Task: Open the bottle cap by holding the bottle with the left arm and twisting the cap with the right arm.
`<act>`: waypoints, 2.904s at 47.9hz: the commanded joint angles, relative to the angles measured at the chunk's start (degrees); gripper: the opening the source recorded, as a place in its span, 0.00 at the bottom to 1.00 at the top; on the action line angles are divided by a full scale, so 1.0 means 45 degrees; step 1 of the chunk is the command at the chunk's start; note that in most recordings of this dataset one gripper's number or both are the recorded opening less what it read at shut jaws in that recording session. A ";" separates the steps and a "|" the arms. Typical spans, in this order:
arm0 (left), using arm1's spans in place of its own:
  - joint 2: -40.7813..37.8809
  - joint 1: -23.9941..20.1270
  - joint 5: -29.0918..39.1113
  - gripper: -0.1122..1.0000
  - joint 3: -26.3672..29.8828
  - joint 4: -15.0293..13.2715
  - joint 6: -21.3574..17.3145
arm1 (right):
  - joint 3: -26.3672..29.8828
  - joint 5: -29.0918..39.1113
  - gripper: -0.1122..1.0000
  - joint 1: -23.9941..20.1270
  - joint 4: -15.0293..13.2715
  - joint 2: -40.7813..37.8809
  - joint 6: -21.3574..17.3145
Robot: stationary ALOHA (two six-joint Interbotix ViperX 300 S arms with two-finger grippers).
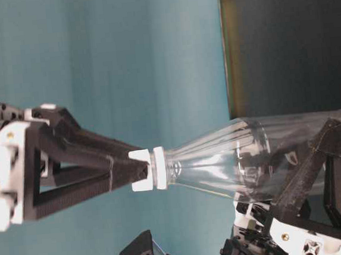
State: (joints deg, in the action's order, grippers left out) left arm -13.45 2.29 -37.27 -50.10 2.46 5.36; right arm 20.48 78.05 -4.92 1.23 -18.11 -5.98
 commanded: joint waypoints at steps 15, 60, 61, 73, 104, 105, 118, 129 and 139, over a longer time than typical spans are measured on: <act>-0.0234 0.0098 0.0645 0.83 -0.0137 0.0039 0.0039 | -0.0293 -0.1289 0.43 -0.0078 -0.0039 0.0215 0.6250; -0.0215 0.0176 0.1543 0.83 0.0273 0.0039 0.0098 | -0.1289 -0.1602 0.43 0.0000 0.0039 0.0664 1.2051; -0.0215 0.0176 0.1543 0.83 0.0293 0.0039 0.0098 | -0.1289 -0.1621 0.43 -0.0020 0.0039 0.0684 1.2051; -0.0195 0.0176 0.1543 0.83 0.0195 0.0039 0.0098 | -0.1484 -0.1777 0.43 0.0020 0.0039 0.0762 1.1602; -0.0195 0.0156 0.1699 0.83 0.0195 0.0039 0.0098 | -0.1680 -0.2148 0.84 0.0039 0.0039 0.1602 0.8652; -0.0195 0.0156 0.1699 0.83 0.0176 0.0039 0.0098 | -0.1680 -0.2109 0.84 0.0039 0.0039 0.1680 0.8438; -0.0195 0.0156 0.1738 0.83 0.0195 0.0039 0.0137 | -0.1816 -0.1230 0.84 0.0000 0.0117 0.2793 0.4258; -0.0195 0.0156 0.1738 0.83 0.0254 0.0039 0.0137 | -0.3555 -0.2676 0.84 -0.0215 0.0117 0.3828 0.1484; -0.0176 0.0156 0.1738 0.83 0.0254 0.0020 0.0156 | -0.5723 -0.5742 0.84 -0.0332 0.0117 0.5234 -0.0020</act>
State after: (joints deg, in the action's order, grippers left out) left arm -13.27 2.37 -31.82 -48.43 2.46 5.36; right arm -2.99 56.78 -5.54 1.67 1.67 -3.69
